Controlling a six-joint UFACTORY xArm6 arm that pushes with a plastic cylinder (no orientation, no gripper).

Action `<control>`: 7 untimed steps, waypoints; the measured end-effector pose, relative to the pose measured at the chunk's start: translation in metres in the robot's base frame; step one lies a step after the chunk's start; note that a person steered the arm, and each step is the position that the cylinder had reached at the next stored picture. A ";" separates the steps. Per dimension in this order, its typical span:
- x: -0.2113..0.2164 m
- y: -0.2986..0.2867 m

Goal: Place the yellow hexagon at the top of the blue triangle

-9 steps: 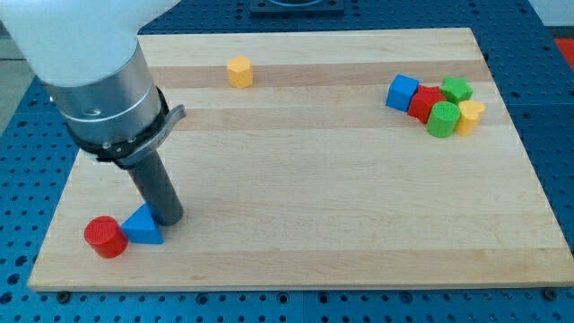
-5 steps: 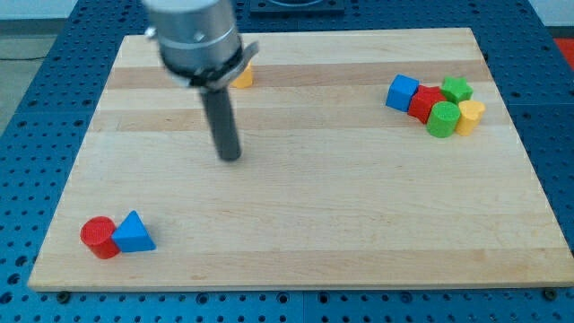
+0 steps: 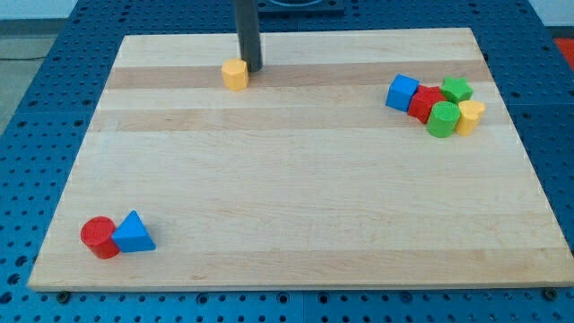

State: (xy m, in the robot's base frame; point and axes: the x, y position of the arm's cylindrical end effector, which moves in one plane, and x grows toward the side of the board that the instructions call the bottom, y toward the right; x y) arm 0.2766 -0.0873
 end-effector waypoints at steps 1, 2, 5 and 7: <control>0.010 -0.028; 0.031 -0.032; 0.090 -0.074; 0.129 -0.089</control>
State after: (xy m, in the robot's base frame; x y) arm 0.4058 -0.1762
